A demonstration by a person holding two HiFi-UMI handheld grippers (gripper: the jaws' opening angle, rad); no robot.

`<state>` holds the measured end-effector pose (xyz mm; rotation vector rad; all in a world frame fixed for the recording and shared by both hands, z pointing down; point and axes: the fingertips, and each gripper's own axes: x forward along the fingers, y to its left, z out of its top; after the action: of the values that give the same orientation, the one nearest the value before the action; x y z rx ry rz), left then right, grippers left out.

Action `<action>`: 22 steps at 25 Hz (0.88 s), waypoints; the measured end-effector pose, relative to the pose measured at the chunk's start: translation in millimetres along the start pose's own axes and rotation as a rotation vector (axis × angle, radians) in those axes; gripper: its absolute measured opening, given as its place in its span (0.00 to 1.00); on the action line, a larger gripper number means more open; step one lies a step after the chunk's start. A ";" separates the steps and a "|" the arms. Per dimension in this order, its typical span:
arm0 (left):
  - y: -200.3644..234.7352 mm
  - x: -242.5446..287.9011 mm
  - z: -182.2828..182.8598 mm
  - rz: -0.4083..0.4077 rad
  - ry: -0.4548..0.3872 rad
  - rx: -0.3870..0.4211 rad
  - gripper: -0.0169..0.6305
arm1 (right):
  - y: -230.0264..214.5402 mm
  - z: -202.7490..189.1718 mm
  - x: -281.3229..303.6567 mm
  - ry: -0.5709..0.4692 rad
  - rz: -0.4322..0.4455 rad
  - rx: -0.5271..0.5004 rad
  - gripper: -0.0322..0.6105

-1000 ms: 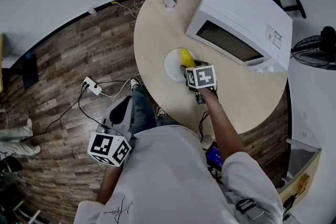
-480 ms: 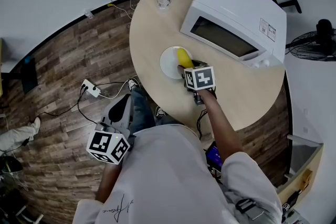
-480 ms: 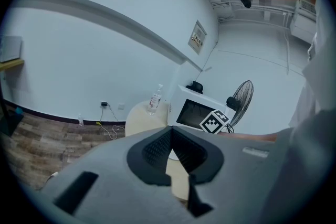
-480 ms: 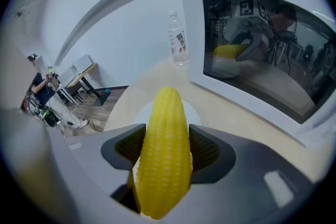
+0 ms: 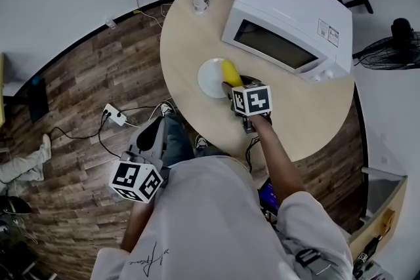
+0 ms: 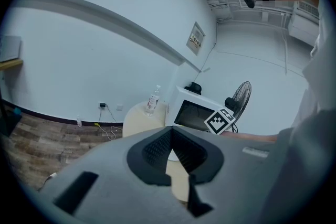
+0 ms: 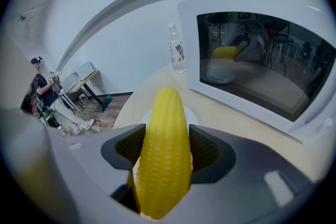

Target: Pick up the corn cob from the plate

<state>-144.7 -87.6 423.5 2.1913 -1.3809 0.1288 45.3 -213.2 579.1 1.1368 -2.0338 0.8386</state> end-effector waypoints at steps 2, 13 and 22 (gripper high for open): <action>-3.9 1.9 0.7 -0.008 -0.002 0.002 0.02 | 1.1 -0.8 -3.2 -0.009 0.006 0.002 0.47; -15.5 4.0 -0.9 -0.029 -0.011 0.005 0.02 | 4.8 -0.6 -30.1 -0.061 0.014 0.011 0.47; -26.6 4.3 0.4 -0.036 -0.037 0.011 0.02 | 9.4 1.6 -50.1 -0.101 0.033 0.002 0.47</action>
<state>-119.9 -82.5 414.3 2.2370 -1.3626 0.0836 57.2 -187.3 536.8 1.1708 -2.1401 0.8150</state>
